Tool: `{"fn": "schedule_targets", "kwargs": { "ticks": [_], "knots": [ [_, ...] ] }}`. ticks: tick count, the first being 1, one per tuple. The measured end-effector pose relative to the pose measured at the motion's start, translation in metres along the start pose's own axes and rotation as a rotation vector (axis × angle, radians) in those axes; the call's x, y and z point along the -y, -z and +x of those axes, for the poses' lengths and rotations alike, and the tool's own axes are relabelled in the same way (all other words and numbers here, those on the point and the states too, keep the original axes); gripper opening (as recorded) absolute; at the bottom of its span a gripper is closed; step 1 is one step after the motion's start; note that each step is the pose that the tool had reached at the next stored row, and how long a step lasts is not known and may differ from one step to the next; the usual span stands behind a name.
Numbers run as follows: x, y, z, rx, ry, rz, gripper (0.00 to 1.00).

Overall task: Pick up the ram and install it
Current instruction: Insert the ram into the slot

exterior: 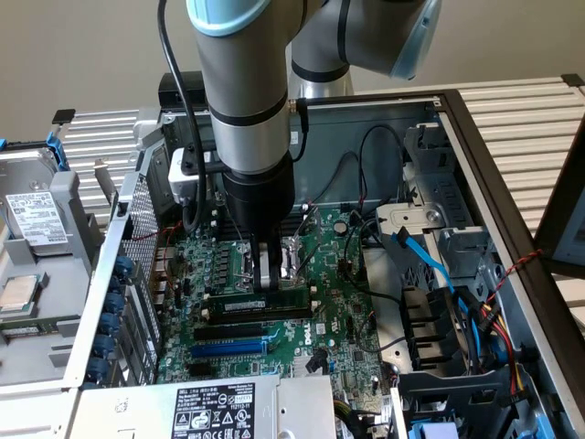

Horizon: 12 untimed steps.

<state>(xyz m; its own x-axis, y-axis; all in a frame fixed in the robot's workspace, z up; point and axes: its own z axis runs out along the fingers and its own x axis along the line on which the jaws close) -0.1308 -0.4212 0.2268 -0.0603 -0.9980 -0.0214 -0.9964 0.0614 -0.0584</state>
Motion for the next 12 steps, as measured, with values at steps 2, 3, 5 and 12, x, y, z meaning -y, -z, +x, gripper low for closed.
{"fn": "schedule_targets", "kwargs": {
  "ticks": [2,3,5,12],
  "knots": [
    [0.0000,0.0000,0.0000,0.0000,0.000,0.0000,0.12],
    [0.0000,0.0000,0.0000,0.0000,0.000,0.0000,0.12],
    [0.0000,0.0000,0.0000,0.0000,0.000,0.0000,0.12],
    [0.0000,0.0000,0.0000,0.0000,0.000,0.0000,0.20]
  ]
}}
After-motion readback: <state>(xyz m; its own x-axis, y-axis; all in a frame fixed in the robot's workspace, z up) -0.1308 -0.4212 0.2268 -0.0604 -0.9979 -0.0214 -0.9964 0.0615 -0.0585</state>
